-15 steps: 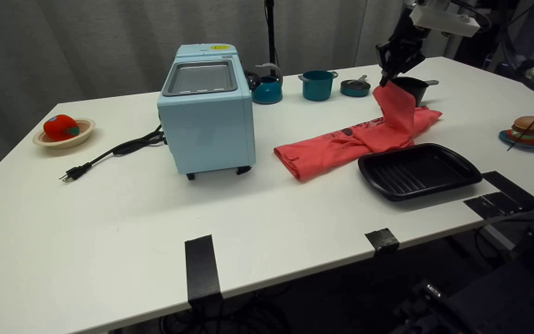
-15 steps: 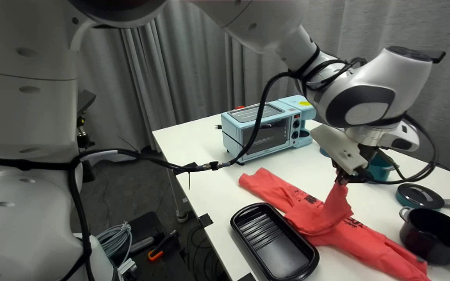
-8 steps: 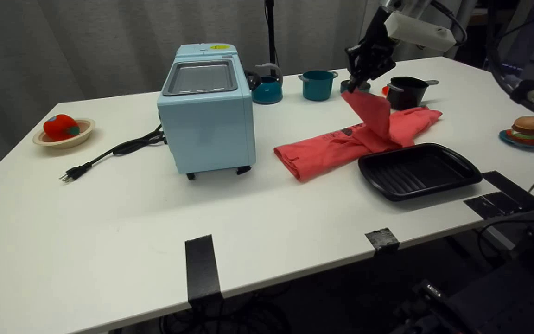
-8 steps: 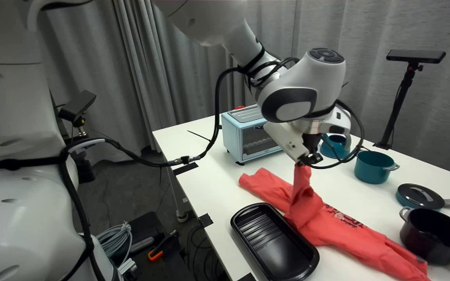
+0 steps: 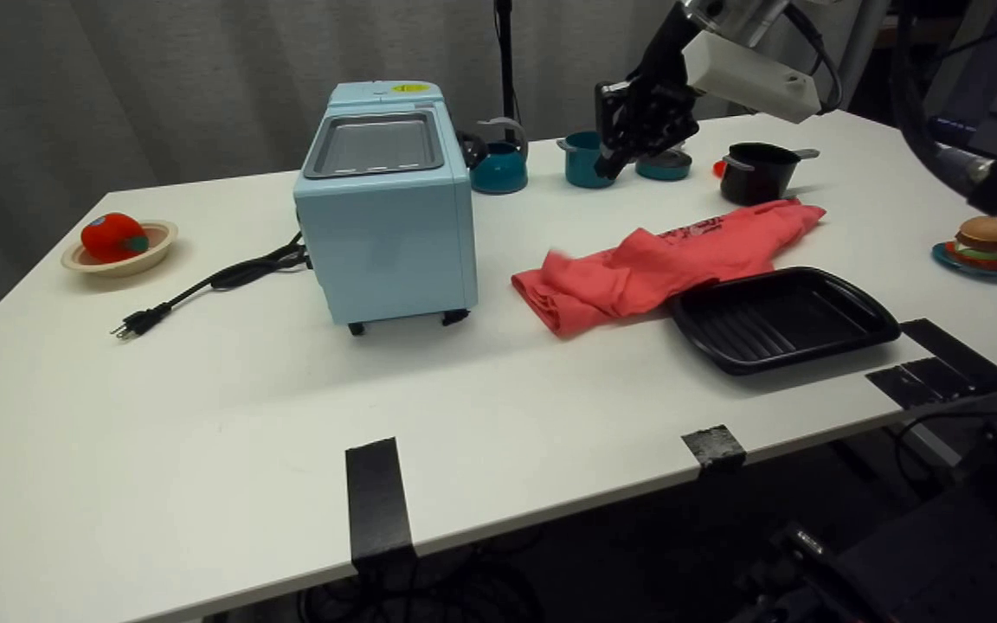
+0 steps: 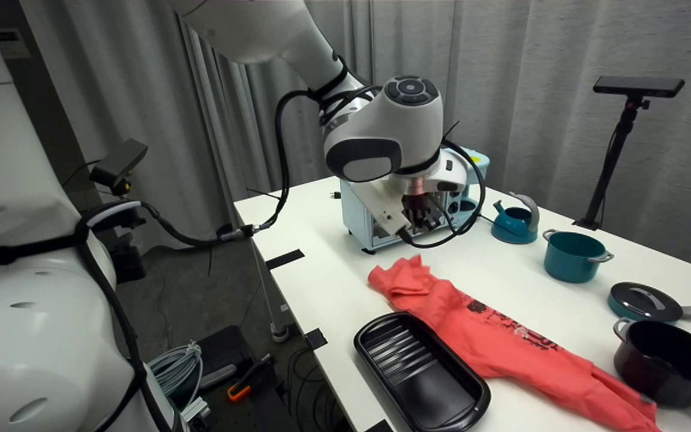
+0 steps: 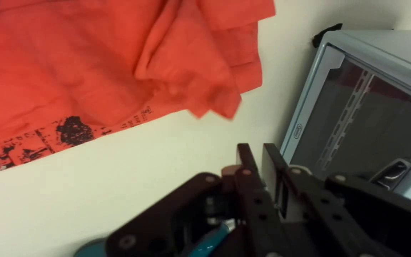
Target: Unfold the shirt
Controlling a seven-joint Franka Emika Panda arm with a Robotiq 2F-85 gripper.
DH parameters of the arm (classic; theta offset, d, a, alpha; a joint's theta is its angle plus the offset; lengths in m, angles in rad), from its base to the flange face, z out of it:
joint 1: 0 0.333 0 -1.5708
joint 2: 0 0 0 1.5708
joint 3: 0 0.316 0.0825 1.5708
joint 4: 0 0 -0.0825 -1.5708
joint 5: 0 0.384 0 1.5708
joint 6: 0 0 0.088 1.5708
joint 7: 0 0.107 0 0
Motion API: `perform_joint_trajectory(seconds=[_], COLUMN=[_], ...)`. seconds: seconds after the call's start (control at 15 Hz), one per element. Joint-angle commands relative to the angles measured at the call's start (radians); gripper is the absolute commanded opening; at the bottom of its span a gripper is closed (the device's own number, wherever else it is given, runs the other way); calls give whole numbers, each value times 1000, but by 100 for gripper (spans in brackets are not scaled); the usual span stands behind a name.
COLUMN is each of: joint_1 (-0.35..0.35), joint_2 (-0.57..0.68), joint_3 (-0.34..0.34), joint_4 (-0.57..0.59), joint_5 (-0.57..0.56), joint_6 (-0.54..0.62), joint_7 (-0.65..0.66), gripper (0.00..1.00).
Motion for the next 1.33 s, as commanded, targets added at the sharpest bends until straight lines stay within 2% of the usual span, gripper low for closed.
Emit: perform_joint_trajectory(seconds=[0.0,0.07,0.2,0.27,0.8,0.87,1.07,1.27], joint_1=[14,15,14,11,-46,27,34,43], joint_2=[-80,-90,-113,-120,-198,-209,-256,-308], joint_3=[35,41,46,46,-5,-97,-169,-234], joint_4=[-59,-63,-71,-75,-100,-100,-97,-89], joint_5=[136,162,190,191,-84,-142,-269,-350], joint_6=[14,6,-10,-16,-108,-126,-199,-271], joint_7=[-108,-129,-162,-172,-40,-6,57,89], gripper=[4,35,35,41,100,100,100,100])
